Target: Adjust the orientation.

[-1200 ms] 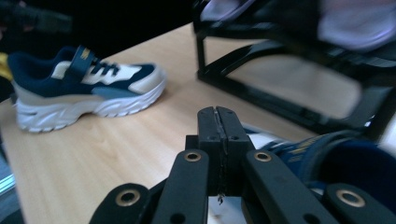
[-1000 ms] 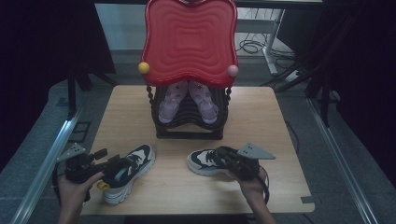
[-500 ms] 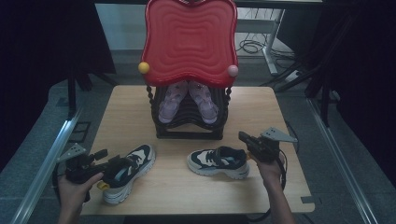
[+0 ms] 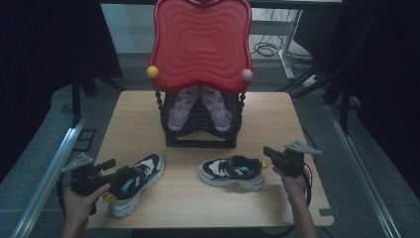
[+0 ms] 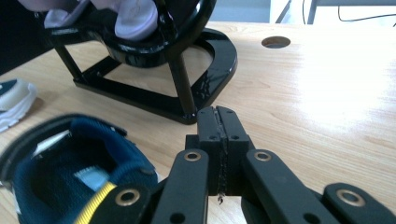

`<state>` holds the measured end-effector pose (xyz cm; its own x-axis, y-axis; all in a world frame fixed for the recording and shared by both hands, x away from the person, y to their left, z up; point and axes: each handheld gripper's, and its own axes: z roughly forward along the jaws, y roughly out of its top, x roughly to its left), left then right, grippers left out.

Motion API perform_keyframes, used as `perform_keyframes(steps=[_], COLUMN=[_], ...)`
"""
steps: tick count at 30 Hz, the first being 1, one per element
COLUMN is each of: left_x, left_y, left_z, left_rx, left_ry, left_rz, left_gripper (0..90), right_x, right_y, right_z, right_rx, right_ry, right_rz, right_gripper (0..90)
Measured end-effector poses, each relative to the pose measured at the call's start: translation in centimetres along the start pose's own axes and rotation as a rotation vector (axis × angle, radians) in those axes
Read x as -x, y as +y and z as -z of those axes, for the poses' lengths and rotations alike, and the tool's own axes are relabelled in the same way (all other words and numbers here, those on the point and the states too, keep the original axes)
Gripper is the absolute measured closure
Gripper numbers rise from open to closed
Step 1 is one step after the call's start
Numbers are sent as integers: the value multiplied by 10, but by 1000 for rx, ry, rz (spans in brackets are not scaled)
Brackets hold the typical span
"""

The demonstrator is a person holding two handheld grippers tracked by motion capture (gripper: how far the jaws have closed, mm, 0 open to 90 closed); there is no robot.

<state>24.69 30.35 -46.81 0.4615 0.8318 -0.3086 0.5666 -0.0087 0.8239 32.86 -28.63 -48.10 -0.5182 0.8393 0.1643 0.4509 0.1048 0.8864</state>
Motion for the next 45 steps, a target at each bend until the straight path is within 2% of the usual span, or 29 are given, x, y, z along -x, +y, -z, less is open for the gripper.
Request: perform_keyframes(steps=[7,15,21,35,45], left_x=[-1,-1,0,-1,-1], left_y=[-1,-1,-2,-2,-3], left_z=[-2,-2,-4,-5,-6], left_rx=[-8,-8,-13,-15,-22], left_ry=[6,6,3,2,3], left_rz=[4,4,1,3,4], left_gripper=[304,304,304,304,304], right_x=[4,-1,-2,-7,-9], right_y=[-9,-16,-19,-23,-27], right_z=[-1,-6,-6,-7,-3], right_rx=[-21,-38,-37,-51,-45], right_ry=[25,71,94,118,110], right_rz=[5,65,83,89,82], right_gripper=[893,892,893,894,895])
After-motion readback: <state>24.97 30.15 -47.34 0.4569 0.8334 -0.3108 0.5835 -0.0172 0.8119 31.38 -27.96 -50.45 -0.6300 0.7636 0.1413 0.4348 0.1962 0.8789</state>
